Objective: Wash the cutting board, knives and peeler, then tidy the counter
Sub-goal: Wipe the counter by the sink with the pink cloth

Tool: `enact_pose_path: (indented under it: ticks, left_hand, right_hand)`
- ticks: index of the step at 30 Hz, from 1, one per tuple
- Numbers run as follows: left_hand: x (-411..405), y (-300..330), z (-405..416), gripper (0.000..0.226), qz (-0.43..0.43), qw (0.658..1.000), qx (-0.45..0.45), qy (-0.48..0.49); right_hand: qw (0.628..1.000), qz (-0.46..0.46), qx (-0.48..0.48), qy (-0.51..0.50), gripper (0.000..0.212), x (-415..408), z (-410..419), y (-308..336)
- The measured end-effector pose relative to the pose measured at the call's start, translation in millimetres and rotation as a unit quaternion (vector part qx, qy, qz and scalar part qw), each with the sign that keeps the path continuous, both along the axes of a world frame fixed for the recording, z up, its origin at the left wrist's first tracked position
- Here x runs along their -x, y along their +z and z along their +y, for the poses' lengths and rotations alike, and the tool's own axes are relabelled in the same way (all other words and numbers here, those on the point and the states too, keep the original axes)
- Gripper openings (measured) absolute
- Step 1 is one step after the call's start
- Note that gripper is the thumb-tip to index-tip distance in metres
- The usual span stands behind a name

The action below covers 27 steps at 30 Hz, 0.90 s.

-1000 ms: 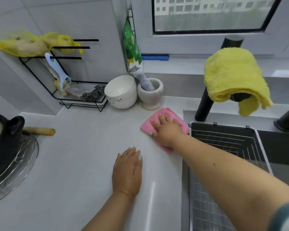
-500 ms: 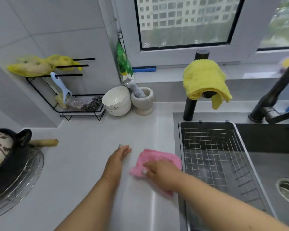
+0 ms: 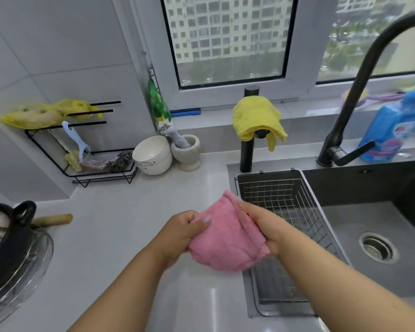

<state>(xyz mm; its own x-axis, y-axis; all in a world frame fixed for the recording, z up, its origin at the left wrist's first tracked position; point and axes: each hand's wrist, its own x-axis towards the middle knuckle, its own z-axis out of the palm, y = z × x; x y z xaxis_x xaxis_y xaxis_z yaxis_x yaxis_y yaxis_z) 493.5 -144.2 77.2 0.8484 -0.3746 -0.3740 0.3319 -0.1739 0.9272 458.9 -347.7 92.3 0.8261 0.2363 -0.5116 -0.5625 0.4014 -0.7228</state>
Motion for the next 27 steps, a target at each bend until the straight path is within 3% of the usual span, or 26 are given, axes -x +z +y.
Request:
enact_pose_path:
  ticks: [4,7,10,13,16,18,22,25,27]
  left_hand:
    - [-7.5,10.8,-16.5,0.027,-0.022,0.997,-0.063,0.038]
    - [-13.0,11.8,-34.4,0.036,0.000,0.994,-0.073,0.079]
    - [-19.1,14.0,-56.0,0.050,0.071,0.986,0.016,0.147]
    - [-20.9,19.7,-79.1,0.050,0.132,0.978,0.100,0.130]
    - [-26.5,18.5,-96.9,0.028,0.074,0.993,0.025,0.093]
    - [-33.2,19.5,-108.1,0.026,0.073,0.995,0.029,0.059]
    - [-45.8,24.2,-139.0,0.028,0.089,0.994,0.055,-0.010]
    - [-54.1,18.6,-163.8,0.032,0.078,0.995,0.060,0.021]
    - [-59.9,4.4,-173.6,0.034,-0.009,0.998,-0.046,0.048]
  right_hand:
    - [0.963,-0.073,0.260,-0.022,0.029,-2.2,-8.5,5.6]
    - [0.929,-0.128,0.347,-0.033,0.031,0.0,-13.1,16.7]
    - [0.854,-0.265,0.447,0.018,0.051,8.1,-4.6,20.4]
    - [0.787,-0.362,0.488,0.105,0.043,15.8,-5.6,8.0]
    - [0.832,-0.354,0.425,0.052,0.030,13.5,-41.0,12.5]
    - [0.848,-0.306,0.432,-0.009,0.023,3.9,-72.1,7.7]
    - [0.910,-0.235,0.339,0.039,0.030,-7.8,-106.4,-8.7]
    - [0.933,-0.213,0.292,-0.008,0.036,-11.1,-118.1,-18.9]
    - [0.929,-0.188,0.309,-0.078,0.033,-20.0,-128.8,-27.3]
